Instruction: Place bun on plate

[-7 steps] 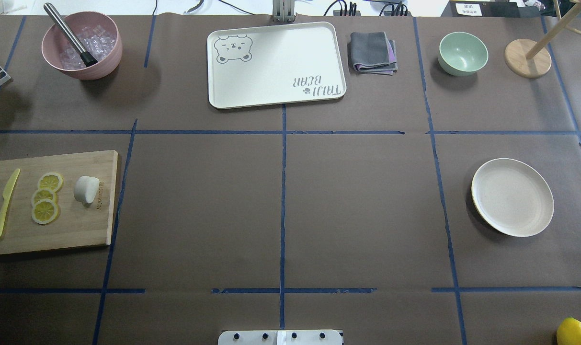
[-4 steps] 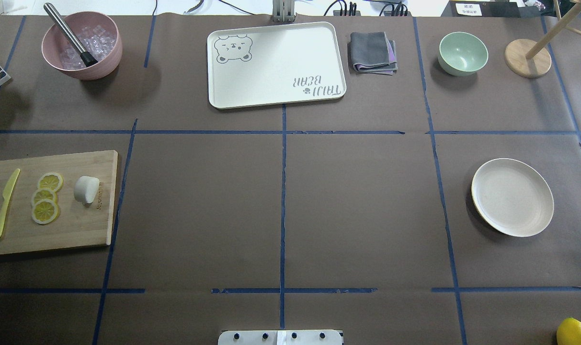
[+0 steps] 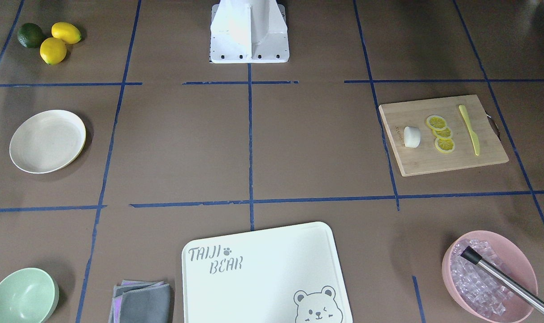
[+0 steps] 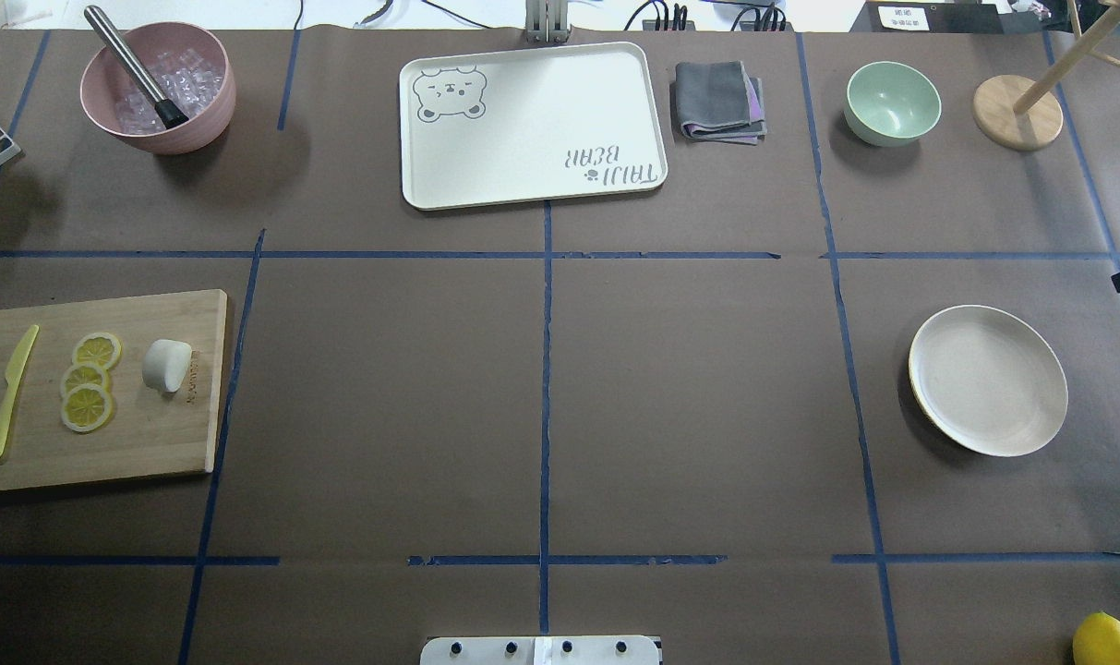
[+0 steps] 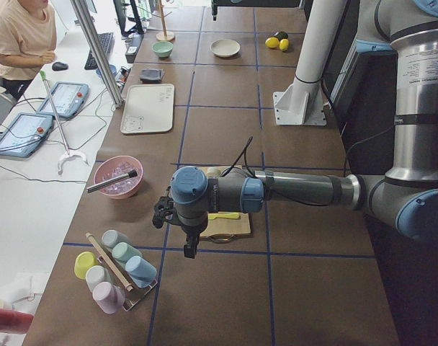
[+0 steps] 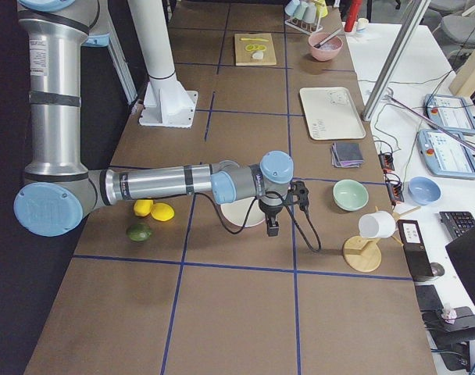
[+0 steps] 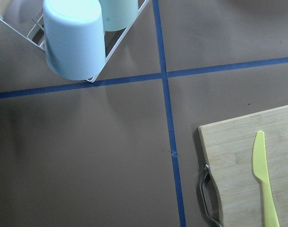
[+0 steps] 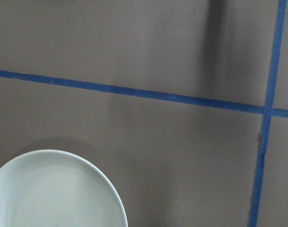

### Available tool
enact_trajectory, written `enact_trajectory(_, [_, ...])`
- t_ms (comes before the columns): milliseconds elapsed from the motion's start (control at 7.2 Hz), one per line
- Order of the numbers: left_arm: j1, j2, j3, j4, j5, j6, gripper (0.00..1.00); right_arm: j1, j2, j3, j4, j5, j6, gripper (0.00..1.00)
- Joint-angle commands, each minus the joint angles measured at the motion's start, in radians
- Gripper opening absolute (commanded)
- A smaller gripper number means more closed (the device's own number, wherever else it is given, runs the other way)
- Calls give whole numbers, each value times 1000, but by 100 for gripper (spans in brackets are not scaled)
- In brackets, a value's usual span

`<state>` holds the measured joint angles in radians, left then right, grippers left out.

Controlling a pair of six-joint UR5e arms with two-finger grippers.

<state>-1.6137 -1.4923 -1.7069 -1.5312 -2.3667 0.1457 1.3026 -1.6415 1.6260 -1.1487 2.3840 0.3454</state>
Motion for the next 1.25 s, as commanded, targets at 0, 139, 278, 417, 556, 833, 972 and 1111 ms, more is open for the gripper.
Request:
enact_trajectory(0, [0,0,-2,-6,0,0,100,-107,-11,-112,354,-14,288,100])
enact_trajectory(139, [0,0,-3,-6,0,0,100,-182,-41,-112,447,-38,376,100])
enact_trajectory(278, [0,0,-4,-6,0,0,100,-216,-67,-112,487,-55,386,98])
enact_trajectory(417, [0,0,-4,-6,0,0,100,-226,-89,-112,488,-60,380,93])
enact_trajectory(556, [0,1,-4,-6,0,0,100,-241,-92,-113,488,-65,383,82])
enact_trajectory(833, [0,3,-4,-6,0,0,100,-250,-95,-132,486,-65,383,44])
enact_trajectory(972, [0,3,-4,-7,0,0,100,-252,-93,-135,486,-65,383,20])
enact_trajectory(1111, [0,3,-4,-6,0,0,100,-259,-90,-135,486,-65,374,0])
